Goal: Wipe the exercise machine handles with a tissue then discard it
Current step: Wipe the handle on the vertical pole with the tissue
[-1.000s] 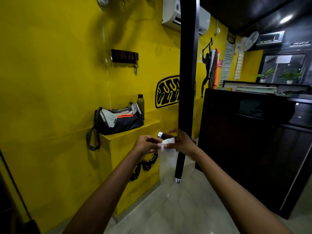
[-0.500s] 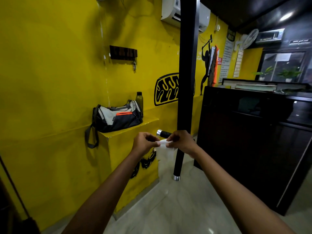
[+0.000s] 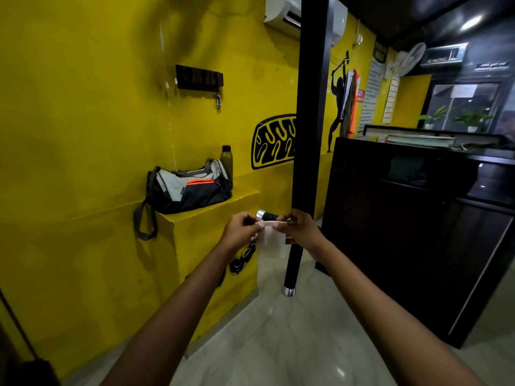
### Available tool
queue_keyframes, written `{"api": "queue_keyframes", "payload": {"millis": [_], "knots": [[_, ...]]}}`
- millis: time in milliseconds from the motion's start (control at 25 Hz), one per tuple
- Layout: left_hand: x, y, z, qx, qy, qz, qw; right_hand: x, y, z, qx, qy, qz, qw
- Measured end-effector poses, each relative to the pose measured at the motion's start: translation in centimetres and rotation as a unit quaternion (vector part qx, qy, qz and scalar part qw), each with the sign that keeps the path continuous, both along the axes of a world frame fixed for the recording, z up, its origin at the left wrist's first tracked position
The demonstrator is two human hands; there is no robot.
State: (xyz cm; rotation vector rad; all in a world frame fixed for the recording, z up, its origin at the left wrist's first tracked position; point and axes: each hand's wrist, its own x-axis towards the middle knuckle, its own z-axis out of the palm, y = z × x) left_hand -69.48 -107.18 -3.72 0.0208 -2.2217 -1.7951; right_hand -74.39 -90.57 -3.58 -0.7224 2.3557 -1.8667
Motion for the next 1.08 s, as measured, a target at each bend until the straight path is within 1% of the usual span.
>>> {"api": "queue_keyframes", "payload": {"millis": [120,200,320,440,640,720,840,960,1040,1080], "knots": [[-1.3,-0.5,-0.2,0.024,-0.019,0.010,0.999,-0.6,-0.2,-0.3,0.023,-0.042,0.024,0.999],[-2.3,-1.1,-0.3,0.038,-0.027,0.000,0.999,-1.5,-0.4,-0.2,0.038,-0.043,0.024,0.998],[-3.6,-2.2,-0.2,0.088,-0.044,-0.077,0.992,-3.2,-1.5,-0.1,0.026,-0.048,0.008,0.998],[-5.4,-3.3,0.0,0.078,-0.060,-0.132,0.986,-4.4,-2.3,0.0,0.009,-0.051,-0.016,0.999],[-9.4,-4.6,0.1,0.069,-0.044,-0.156,0.984,-6.0,-2.6,0.2,0.012,-0.003,-0.049,0.999],[-10.2,-4.5,0.1,0.083,-0.032,-0.170,0.981,-6.2,-2.1,0.3,-0.009,-0.022,-0.057,0.998],[-10.8,-4.5,-0.2,0.097,-0.025,-0.210,0.973,-5.7,-1.3,0.4,-0.043,-0.068,-0.027,0.996],[-10.5,-4.4,-0.2,0.088,-0.018,-0.237,0.967,-5.4,-0.8,0.7,-0.029,-0.085,-0.011,0.996],[-10.2,-4.2,-0.1,0.078,-0.026,-0.236,0.968,-5.3,-0.7,1.0,-0.027,-0.096,-0.022,0.995],[-10.1,-4.2,0.0,0.071,-0.031,-0.234,0.969,-5.2,-0.9,1.1,-0.025,-0.084,-0.033,0.996]]}}
